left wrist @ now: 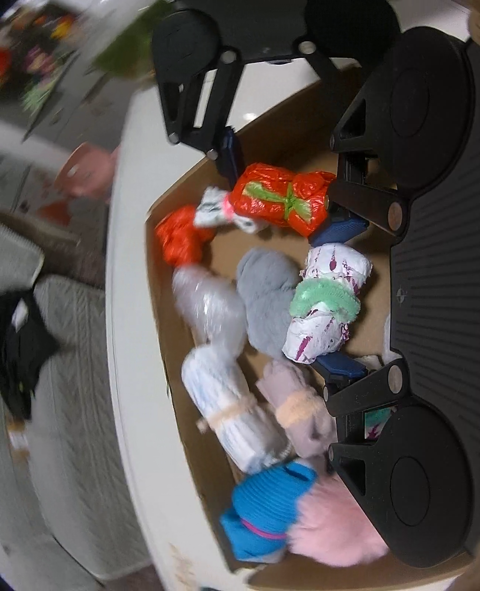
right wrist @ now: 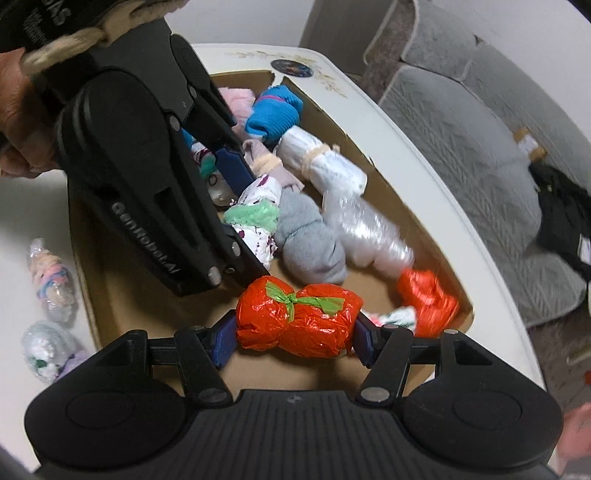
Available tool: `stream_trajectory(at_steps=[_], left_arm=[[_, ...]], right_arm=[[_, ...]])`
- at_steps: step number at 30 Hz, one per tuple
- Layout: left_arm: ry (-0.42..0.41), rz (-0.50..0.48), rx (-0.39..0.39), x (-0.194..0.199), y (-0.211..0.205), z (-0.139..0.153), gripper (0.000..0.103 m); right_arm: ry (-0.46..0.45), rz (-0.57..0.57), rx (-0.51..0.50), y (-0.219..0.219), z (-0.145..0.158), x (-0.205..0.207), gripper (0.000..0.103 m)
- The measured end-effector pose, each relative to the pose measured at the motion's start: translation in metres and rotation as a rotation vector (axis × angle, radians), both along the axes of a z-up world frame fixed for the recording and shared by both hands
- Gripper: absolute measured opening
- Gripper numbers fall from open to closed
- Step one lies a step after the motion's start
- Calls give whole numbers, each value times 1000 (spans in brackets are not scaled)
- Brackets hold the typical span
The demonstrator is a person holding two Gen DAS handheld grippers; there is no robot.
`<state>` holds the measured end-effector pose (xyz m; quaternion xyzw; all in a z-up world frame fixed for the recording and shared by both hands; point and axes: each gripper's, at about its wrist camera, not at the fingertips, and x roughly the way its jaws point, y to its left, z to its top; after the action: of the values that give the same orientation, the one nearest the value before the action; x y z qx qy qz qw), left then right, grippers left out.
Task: Organize objects
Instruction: 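Carry both items into the tray and open both tools to release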
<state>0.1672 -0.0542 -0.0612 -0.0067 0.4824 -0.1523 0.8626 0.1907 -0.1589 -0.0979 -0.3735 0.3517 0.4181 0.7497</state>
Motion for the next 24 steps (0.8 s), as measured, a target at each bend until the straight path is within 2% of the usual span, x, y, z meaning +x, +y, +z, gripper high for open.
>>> stream_trajectory(at_steps=[3, 5, 15, 21, 24], left_arm=[[-8, 44, -12, 0, 4, 1, 66], [-14, 53, -3, -1, 4, 1, 66], [-18, 6, 49, -6, -2, -1, 67], [-13, -18, 65, -6, -8, -4, 72], [-7, -9, 62, -8, -8, -4, 78]], right_arm=[[-20, 37, -21, 5, 0, 5, 58], [-1, 38, -28, 6, -2, 11, 58], [42, 41, -45, 9, -4, 19, 60], [84, 17, -47, 8, -5, 27, 61], [91, 4, -40, 6, -5, 27, 61]])
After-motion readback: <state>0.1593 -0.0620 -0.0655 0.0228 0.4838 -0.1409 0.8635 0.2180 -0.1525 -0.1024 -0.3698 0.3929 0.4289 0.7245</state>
